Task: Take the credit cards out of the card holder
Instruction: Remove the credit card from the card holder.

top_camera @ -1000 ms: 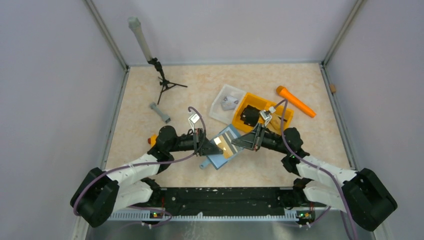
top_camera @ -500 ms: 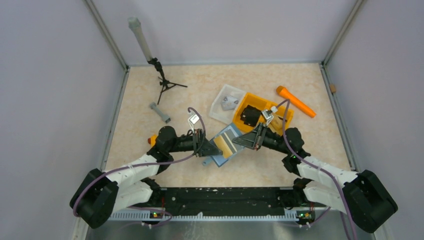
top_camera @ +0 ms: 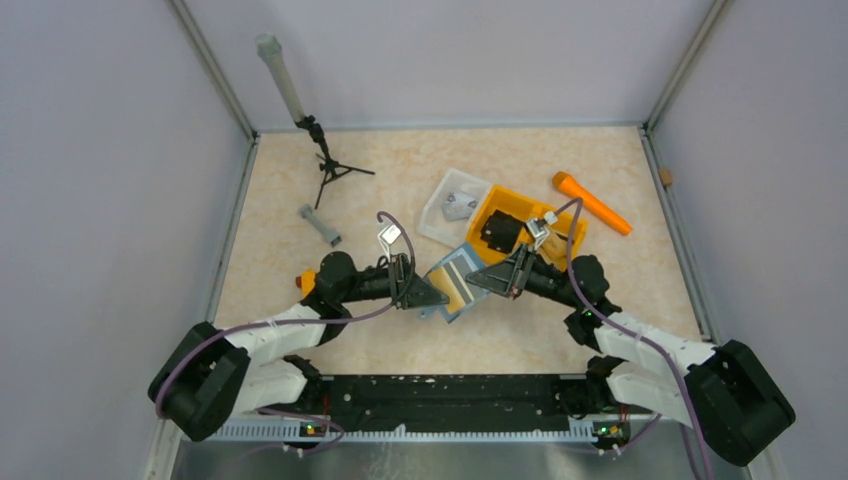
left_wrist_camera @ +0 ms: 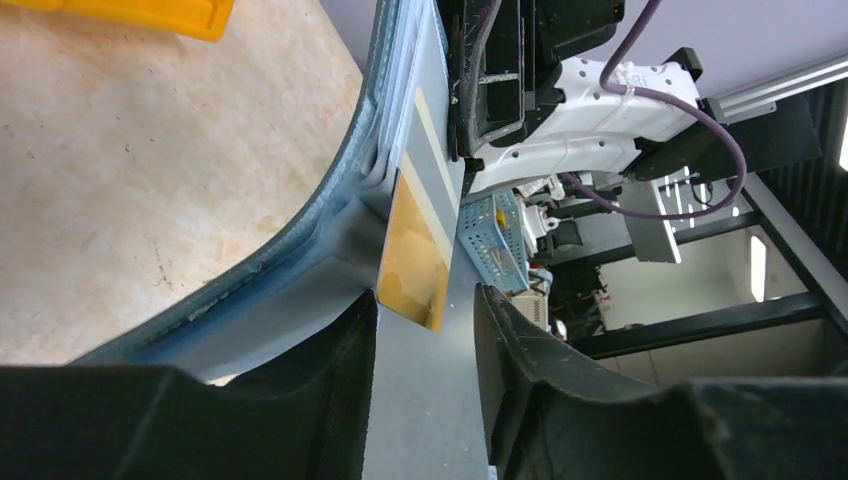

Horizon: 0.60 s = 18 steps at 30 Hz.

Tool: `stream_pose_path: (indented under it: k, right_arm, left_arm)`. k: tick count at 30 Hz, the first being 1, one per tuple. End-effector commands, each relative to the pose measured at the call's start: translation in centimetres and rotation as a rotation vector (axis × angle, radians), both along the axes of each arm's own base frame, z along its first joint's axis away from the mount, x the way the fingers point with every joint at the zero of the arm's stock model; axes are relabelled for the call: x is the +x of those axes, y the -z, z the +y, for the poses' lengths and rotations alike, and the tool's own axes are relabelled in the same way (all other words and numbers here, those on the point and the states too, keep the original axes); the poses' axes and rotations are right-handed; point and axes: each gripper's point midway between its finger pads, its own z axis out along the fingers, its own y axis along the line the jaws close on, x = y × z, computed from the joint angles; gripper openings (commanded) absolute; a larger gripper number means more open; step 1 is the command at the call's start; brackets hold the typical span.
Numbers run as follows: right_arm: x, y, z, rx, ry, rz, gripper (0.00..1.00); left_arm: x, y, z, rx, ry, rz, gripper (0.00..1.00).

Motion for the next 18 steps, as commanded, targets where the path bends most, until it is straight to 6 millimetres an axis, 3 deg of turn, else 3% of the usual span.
stream_pose_path:
  k: [1,4,7,18]
  right_arm:
    - [-0.6,-1.7,-0.1,0.049,-0.025,-0.054,0.00]
    - [-0.6,-1.2,0.0,0.029,-0.031,-0.055,0.00]
    - [-0.5,-0.7,0.0,0.008,-0.026,-0.051,0.00]
    - [2.4,0.8,-2.6,-0.123,0.115,-0.067,0.00]
  left_arm:
    - [1.0,-2.2,-0.4,-0.076,-0.030,-0.061,0.40]
    - [1.2,-2.1,-0.5,-0.074,-0.028,-0.051,0.25]
    - [1.3,-1.7,-0.7,-0.063,-0.024,-0.039,0.02]
    - [0.7,0.8,0.4,-0.002,-0.028,-0.015,0.00]
